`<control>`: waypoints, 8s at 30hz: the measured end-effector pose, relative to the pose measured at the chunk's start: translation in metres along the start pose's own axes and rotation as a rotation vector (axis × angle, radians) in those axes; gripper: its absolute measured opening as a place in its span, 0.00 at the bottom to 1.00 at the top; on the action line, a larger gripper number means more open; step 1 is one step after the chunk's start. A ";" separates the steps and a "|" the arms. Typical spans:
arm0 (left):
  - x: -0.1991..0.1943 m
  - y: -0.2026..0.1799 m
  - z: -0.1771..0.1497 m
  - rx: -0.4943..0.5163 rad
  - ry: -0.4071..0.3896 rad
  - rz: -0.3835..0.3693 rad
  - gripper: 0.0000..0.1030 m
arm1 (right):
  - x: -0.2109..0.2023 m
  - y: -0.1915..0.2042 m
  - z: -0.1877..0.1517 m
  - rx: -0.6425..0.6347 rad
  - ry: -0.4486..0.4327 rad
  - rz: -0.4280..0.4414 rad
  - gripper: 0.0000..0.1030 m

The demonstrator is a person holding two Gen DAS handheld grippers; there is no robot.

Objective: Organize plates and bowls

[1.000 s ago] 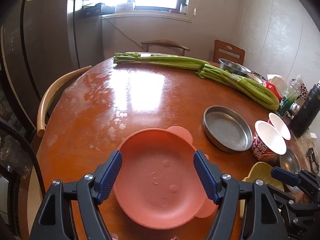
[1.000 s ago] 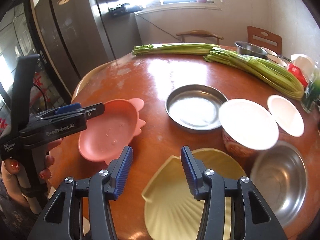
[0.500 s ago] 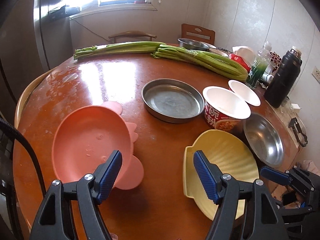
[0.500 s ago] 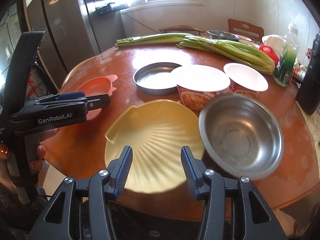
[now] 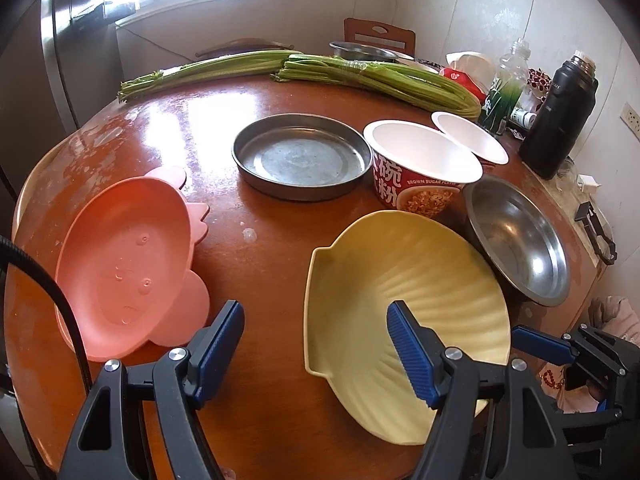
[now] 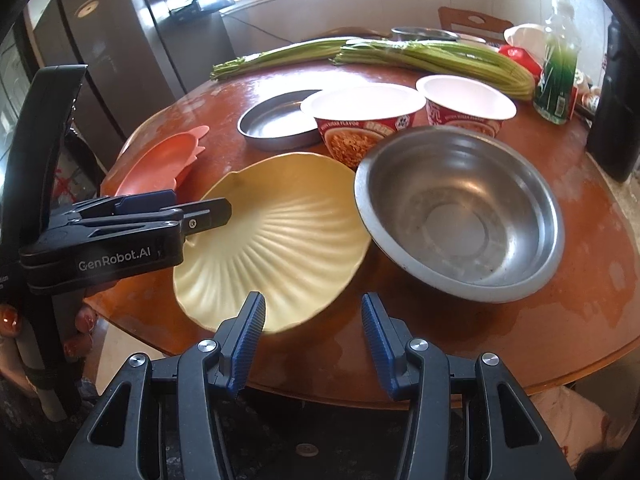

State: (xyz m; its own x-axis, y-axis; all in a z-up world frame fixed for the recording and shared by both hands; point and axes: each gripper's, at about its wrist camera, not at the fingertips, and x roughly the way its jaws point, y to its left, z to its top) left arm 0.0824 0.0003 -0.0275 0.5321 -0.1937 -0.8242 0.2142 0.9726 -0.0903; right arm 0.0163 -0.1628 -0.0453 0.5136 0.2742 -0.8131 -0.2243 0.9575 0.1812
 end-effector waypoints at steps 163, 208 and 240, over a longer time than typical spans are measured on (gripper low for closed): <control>-0.044 0.148 0.026 -0.267 -0.139 0.190 0.71 | 0.074 0.118 0.117 -0.267 -0.052 0.101 0.52; 0.090 0.058 0.154 0.010 0.101 0.125 0.71 | 0.111 0.021 0.146 0.163 0.008 -0.056 0.60; 0.107 0.136 0.151 -0.196 0.173 0.198 0.48 | 0.118 0.044 0.166 0.137 -0.033 -0.100 0.61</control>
State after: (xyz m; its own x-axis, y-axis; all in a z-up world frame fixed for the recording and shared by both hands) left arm 0.2920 0.0924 -0.0436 0.3971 0.0104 -0.9177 -0.0501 0.9987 -0.0103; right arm 0.2045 -0.0737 -0.0414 0.5552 0.1778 -0.8125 -0.0574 0.9827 0.1758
